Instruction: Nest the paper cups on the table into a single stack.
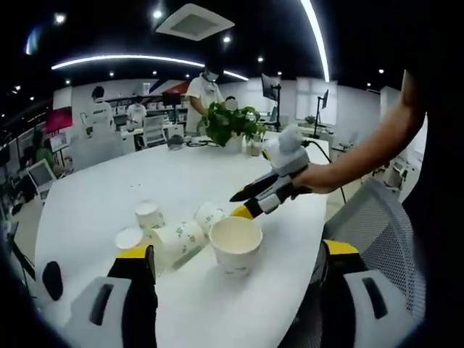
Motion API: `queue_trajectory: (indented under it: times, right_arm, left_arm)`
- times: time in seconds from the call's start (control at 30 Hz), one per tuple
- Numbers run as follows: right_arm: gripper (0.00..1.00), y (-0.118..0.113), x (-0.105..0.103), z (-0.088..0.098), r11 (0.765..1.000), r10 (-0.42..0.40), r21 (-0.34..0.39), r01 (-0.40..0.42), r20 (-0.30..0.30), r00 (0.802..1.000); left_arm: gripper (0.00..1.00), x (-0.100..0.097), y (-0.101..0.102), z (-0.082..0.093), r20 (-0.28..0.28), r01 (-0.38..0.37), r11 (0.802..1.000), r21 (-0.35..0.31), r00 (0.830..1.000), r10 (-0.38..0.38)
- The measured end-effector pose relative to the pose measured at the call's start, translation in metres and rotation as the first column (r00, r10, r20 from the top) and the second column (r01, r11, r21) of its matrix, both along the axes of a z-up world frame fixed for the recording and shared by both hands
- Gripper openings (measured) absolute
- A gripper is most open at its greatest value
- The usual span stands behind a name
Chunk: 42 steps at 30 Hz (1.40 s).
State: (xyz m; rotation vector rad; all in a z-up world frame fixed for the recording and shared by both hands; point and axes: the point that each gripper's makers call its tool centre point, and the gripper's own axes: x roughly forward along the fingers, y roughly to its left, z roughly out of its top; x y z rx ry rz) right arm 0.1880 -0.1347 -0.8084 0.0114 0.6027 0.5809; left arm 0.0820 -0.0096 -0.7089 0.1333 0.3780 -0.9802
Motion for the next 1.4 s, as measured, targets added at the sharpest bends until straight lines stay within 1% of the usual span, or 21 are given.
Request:
queue_trajectory:
  times: [0.1,0.27,0.4,0.47,0.53,0.6,0.73,0.9,0.97,1.1,1.17,1.23,1.3,1.37,1.4]
  right_arm:
    - [0.60,0.003,0.004,-0.007,1.000,0.005,-0.011,-0.005,-0.018,1.000]
    - [0.57,0.007,0.008,-0.015,1.000,0.014,-0.028,-0.015,-0.038,0.999]
    - [0.54,0.010,0.010,-0.018,1.000,0.000,-0.008,-0.001,-0.059,0.998]
    - [0.53,0.011,0.011,-0.021,1.000,-0.003,-0.011,0.002,-0.063,0.998]
    - [0.48,0.011,0.012,-0.023,0.999,0.006,-0.037,-0.009,-0.069,0.998]
    - [0.37,0.009,0.008,-0.024,0.998,0.017,-0.056,-0.022,-0.085,0.996]
    - [0.37,0.007,0.008,-0.025,0.998,0.011,-0.057,-0.015,-0.085,0.996]
    - [0.37,0.004,0.001,-0.025,0.999,0.005,-0.045,-0.009,-0.085,0.996]
    - [0.36,0.003,-0.003,-0.024,0.999,0.004,-0.047,-0.008,-0.088,0.996]
    - [0.36,-0.001,-0.007,-0.014,1.000,-0.012,0.001,0.012,-0.084,0.996]
    - [0.36,-0.003,-0.006,-0.012,0.999,-0.031,0.023,0.033,-0.068,0.997]
    - [0.36,-0.005,-0.008,-0.007,0.999,-0.038,0.026,0.040,-0.064,0.997]
    - [0.36,-0.008,-0.007,-0.003,0.999,-0.041,0.027,0.042,-0.046,0.998]
    - [0.36,-0.011,-0.008,0.007,0.998,-0.046,0.037,0.047,-0.029,0.999]
    - [0.36,-0.011,-0.009,0.009,0.998,-0.045,0.040,0.046,-0.024,0.999]
  left_arm:
    - [0.95,0.000,0.001,-0.002,-0.006,-0.004,1.000,0.002,1.000,0.004]
    - [0.94,-0.002,0.002,-0.004,-0.017,-0.006,1.000,0.006,1.000,0.006]
    - [0.92,-0.001,0.003,-0.006,-0.014,-0.011,1.000,0.011,1.000,0.011]
    - [0.91,0.000,0.003,-0.007,-0.013,-0.012,1.000,0.012,1.000,0.013]
    - [0.90,0.002,0.002,-0.005,-0.010,-0.012,1.000,0.006,1.000,0.012]
    - [0.90,0.004,0.000,-0.003,-0.007,-0.010,1.000,0.000,1.000,0.010]
    - [0.88,0.007,0.000,-0.001,-0.004,-0.016,1.000,-0.004,1.000,0.016]
    - [0.87,0.009,-0.001,0.000,-0.004,-0.009,1.000,-0.003,1.000,0.009]
    - [0.86,0.010,-0.001,0.000,-0.005,-0.007,1.000,-0.002,1.000,0.007]
    - [0.84,0.014,-0.001,0.001,-0.005,-0.005,1.000,0.000,1.000,0.005]
    - [0.81,0.016,-0.001,0.002,-0.010,-0.008,1.000,-0.008,1.000,0.008]
    - [0.80,0.020,-0.002,0.003,-0.011,-0.009,1.000,-0.016,1.000,0.009]
    - [0.78,0.023,-0.004,0.006,-0.008,-0.007,1.000,-0.019,1.000,0.007]
    - [0.77,0.026,-0.007,0.010,-0.004,-0.004,1.000,-0.027,1.000,0.004]
    - [0.75,0.028,-0.008,0.011,-0.005,-0.003,1.000,-0.031,1.000,0.003]
